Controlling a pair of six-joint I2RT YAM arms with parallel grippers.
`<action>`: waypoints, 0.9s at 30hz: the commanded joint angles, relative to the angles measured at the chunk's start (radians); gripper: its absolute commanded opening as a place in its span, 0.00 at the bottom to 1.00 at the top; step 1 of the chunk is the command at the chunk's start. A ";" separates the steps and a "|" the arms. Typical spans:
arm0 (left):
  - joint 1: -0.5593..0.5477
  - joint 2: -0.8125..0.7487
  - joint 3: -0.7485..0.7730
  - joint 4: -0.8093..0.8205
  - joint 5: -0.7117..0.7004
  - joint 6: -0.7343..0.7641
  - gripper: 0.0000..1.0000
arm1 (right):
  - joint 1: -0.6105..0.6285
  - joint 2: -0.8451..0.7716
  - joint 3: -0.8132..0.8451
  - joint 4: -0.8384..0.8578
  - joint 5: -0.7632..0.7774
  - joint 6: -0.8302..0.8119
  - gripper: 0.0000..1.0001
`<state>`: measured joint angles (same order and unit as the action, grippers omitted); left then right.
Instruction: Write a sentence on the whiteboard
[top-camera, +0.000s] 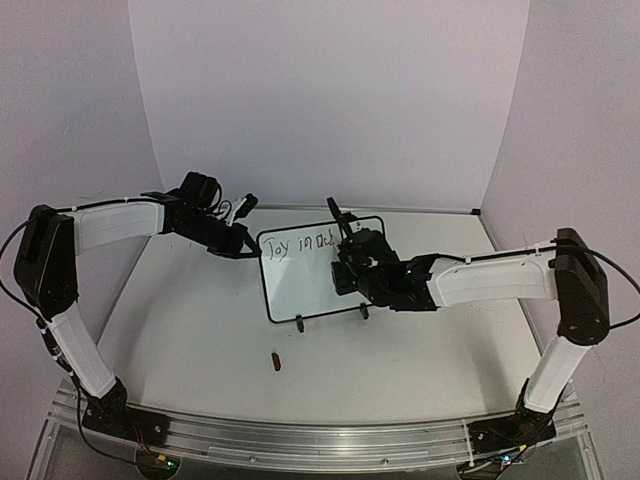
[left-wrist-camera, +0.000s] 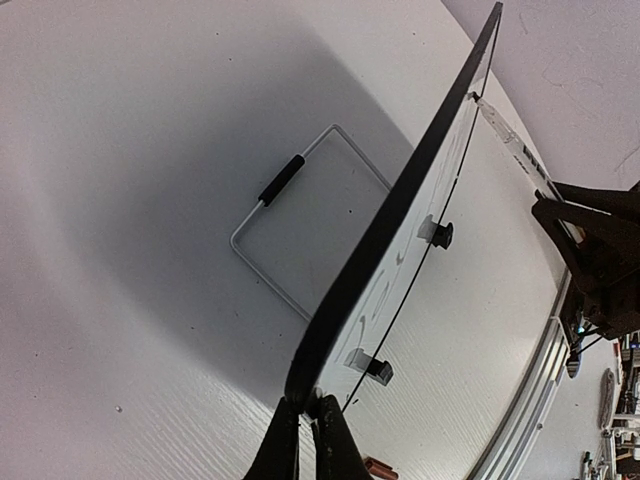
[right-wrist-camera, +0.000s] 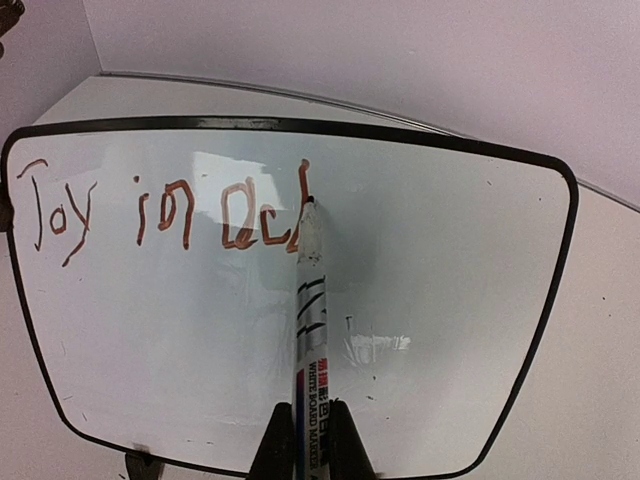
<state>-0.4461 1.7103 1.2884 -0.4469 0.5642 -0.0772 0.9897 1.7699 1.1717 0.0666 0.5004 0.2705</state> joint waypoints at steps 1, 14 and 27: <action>-0.007 -0.015 0.034 -0.032 -0.017 0.032 0.00 | 0.000 0.022 0.038 -0.008 0.028 -0.007 0.00; -0.007 -0.017 0.035 -0.032 -0.018 0.032 0.00 | -0.004 0.006 0.027 -0.034 0.069 0.019 0.00; -0.007 -0.018 0.035 -0.032 -0.018 0.033 0.00 | -0.005 -0.005 0.006 -0.042 0.060 0.038 0.00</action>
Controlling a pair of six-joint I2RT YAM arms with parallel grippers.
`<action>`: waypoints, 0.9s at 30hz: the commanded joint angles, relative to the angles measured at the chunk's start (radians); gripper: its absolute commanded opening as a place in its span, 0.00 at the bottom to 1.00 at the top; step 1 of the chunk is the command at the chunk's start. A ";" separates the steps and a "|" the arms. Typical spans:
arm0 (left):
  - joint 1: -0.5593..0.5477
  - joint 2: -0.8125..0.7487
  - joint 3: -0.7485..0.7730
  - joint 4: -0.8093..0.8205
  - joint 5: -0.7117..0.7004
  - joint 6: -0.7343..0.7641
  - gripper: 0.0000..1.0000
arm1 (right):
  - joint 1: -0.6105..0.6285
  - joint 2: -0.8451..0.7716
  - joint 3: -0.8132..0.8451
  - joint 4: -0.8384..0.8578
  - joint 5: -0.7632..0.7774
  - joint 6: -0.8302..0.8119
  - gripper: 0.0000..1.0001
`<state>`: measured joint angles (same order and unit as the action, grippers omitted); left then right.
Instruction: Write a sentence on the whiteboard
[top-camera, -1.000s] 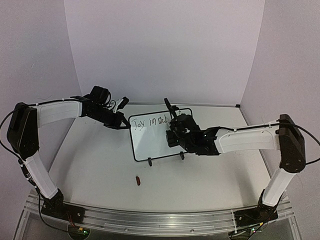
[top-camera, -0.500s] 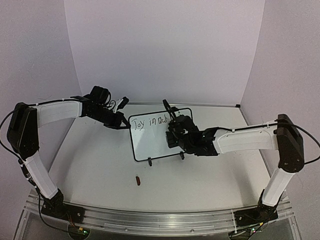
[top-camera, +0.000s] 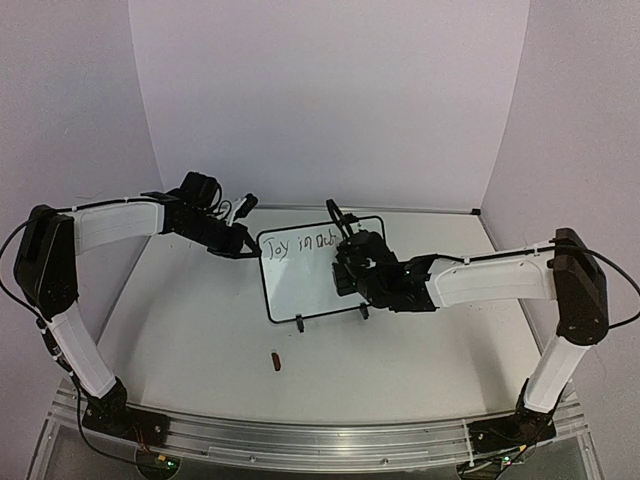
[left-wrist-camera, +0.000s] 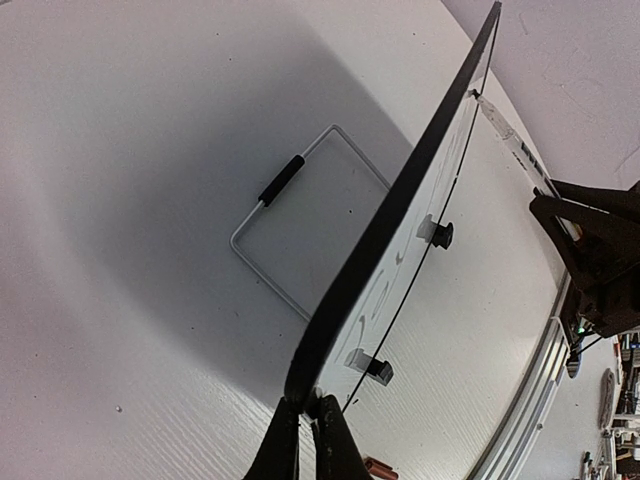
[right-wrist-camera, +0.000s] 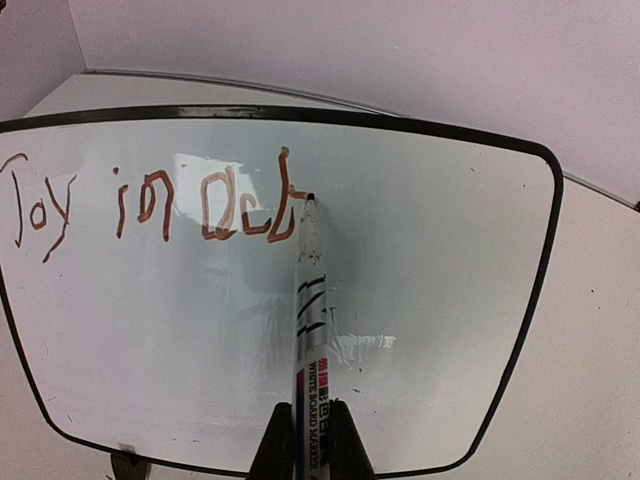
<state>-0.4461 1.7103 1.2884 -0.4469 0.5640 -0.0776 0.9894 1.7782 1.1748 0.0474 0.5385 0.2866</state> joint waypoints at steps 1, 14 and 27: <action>-0.007 -0.018 0.036 -0.032 -0.017 0.033 0.00 | -0.004 -0.016 -0.002 -0.023 0.018 0.024 0.00; -0.007 -0.016 0.035 -0.032 -0.015 0.032 0.00 | 0.001 -0.050 -0.047 -0.024 -0.010 0.039 0.00; -0.006 -0.023 0.033 -0.040 -0.034 0.024 0.06 | 0.023 -0.182 -0.066 -0.023 0.003 0.039 0.00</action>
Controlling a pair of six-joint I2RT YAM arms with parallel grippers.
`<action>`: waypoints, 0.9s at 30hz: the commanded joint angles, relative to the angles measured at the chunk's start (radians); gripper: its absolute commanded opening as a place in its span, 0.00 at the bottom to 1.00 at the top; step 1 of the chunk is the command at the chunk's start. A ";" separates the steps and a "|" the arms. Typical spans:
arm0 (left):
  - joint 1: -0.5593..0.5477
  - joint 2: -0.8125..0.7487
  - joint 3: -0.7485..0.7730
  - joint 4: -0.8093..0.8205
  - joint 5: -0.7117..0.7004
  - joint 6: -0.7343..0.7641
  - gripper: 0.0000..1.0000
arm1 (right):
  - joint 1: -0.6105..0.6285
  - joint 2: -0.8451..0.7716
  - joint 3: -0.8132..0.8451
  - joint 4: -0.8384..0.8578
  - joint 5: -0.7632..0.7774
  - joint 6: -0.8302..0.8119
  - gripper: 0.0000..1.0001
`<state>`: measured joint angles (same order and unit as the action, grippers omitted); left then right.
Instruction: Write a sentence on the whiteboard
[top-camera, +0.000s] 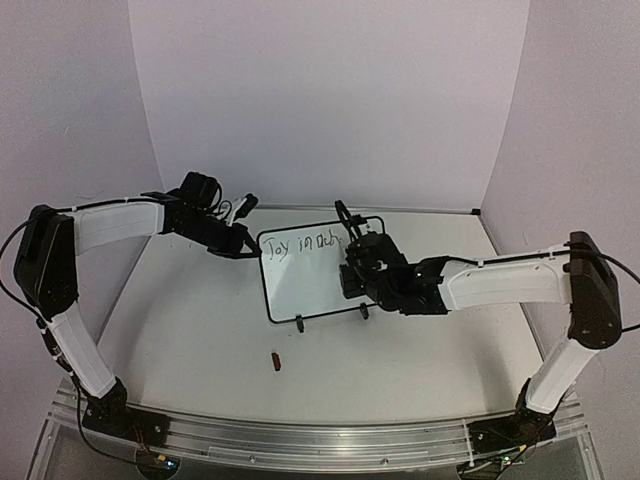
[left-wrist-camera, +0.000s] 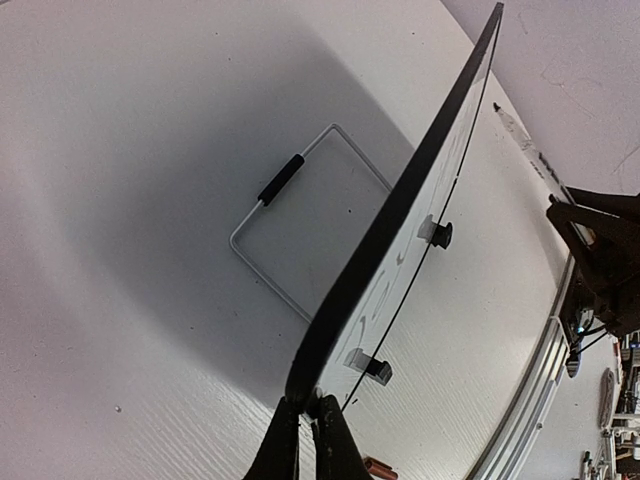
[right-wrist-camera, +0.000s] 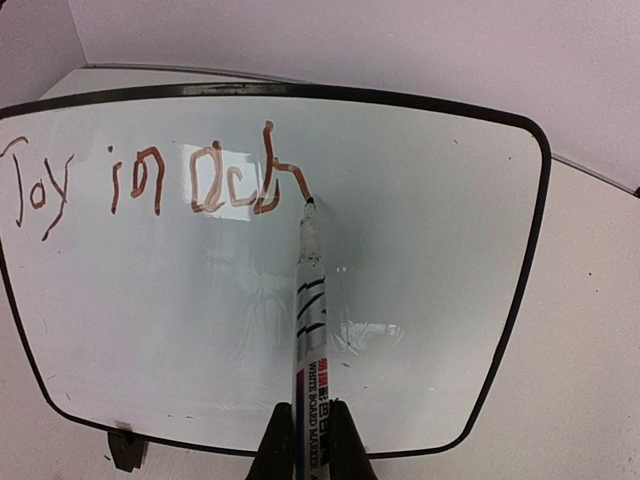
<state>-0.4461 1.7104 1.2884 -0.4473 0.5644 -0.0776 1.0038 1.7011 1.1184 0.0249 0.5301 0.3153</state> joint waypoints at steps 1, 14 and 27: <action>-0.006 -0.026 0.031 -0.042 -0.044 0.021 0.10 | 0.009 -0.129 -0.017 -0.002 0.017 0.014 0.00; -0.021 -0.250 -0.071 -0.023 -0.350 -0.111 0.62 | -0.031 -0.312 -0.136 -0.023 0.066 0.014 0.00; -0.434 -0.373 -0.238 -0.078 -0.801 -0.689 0.75 | -0.156 -0.495 -0.333 -0.023 0.029 0.076 0.00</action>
<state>-0.7723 1.3159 1.0711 -0.4906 -0.0768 -0.5319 0.8613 1.2627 0.8243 -0.0016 0.5569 0.3566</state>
